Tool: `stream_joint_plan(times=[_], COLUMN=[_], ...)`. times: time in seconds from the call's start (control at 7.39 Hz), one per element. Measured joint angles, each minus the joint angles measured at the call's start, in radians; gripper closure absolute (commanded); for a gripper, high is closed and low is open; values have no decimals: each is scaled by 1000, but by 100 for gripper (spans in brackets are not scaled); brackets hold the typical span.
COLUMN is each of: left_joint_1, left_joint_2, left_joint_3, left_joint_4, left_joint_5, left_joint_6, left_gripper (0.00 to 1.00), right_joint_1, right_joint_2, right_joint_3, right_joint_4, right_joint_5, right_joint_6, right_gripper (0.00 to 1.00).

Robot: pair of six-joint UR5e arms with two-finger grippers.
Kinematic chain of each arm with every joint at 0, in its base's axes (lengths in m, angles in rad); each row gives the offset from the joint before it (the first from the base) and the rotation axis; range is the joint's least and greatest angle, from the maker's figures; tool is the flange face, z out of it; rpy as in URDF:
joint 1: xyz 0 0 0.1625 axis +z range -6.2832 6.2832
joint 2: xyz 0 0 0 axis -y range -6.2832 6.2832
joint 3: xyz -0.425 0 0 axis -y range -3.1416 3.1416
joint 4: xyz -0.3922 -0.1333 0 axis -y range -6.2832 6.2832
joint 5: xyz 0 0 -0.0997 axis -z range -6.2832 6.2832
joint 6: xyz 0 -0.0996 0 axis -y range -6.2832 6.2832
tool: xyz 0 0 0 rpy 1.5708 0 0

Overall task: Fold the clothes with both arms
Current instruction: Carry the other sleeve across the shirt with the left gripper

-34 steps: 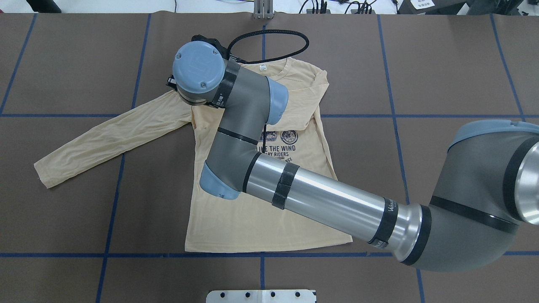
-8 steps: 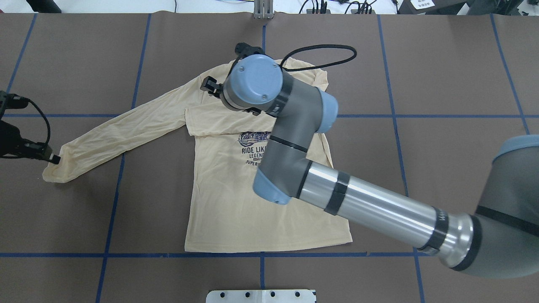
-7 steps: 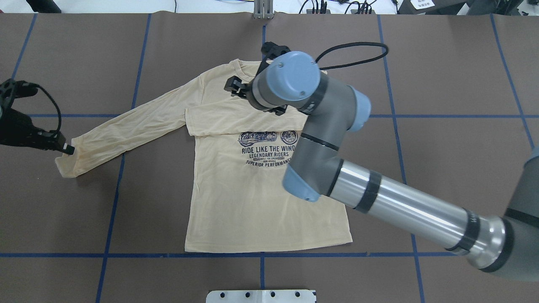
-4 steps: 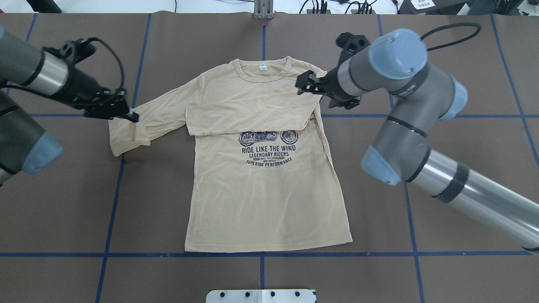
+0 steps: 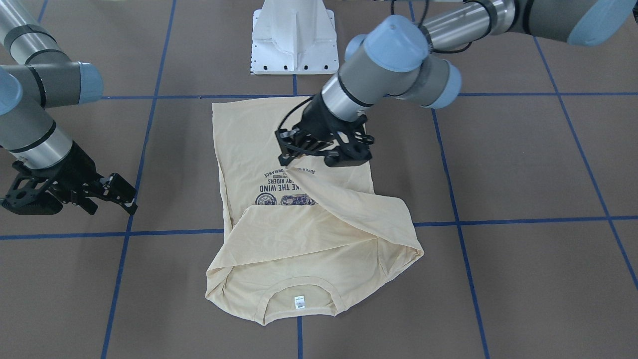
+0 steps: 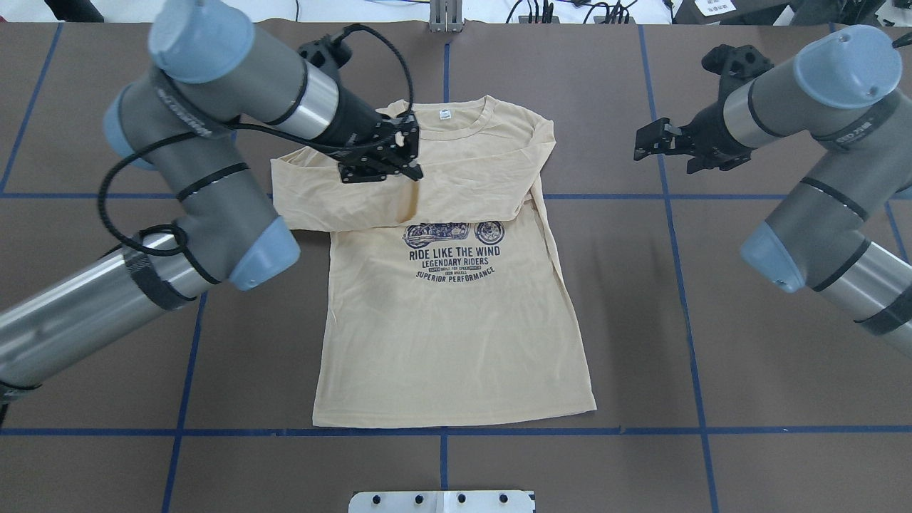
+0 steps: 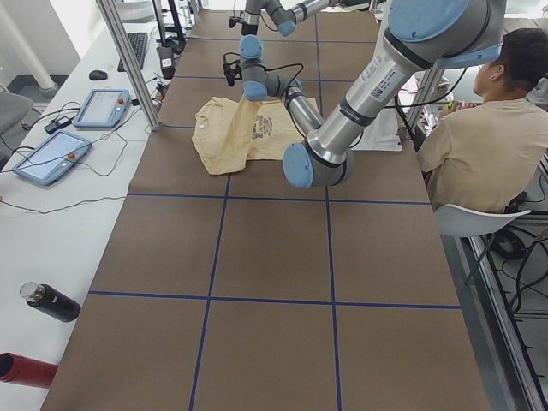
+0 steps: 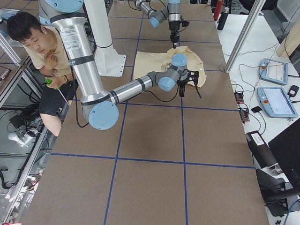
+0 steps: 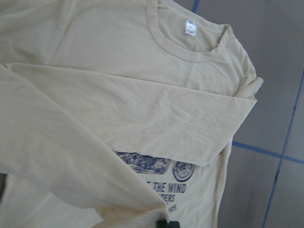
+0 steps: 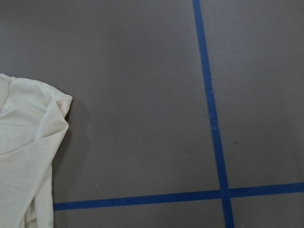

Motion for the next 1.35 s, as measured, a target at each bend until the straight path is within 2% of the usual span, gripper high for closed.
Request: stream_joint_plan(times=[0.27, 0.41, 0.54, 0.68, 0.81, 1.08, 1.35], left_joint_1=[113, 140, 152, 155, 157, 152, 106], left_joint_2=[-88, -107, -130, -154, -172, -184, -152], left_joint_3=[82, 112, 148, 188, 222, 242, 190], left_joint_4=[-2, -5, -10, -21, -40, -57, -52], left_joint_5=[151, 181, 192, 207, 231, 250, 228], left_joint_6=[-20, -21, -21, -21, -20, -16, -10], left_gripper=[98, 97, 93, 26, 7, 6, 6], right_joint_1=[10, 12, 16, 19, 20, 16, -66], right_joint_2=[-11, -13, -16, -21, -28, -37, -48], right_joint_3=[-3, -4, -5, -5, -5, 8, 67], right_joint_4=[0, 0, 0, 0, 1, 2, 9], right_joint_5=[3, 3, 4, 4, 3, -1, -36], right_joint_6=[-12, -13, -13, -13, -14, 8, 165], right_gripper=[0, 0, 0, 0, 0, 0, 0])
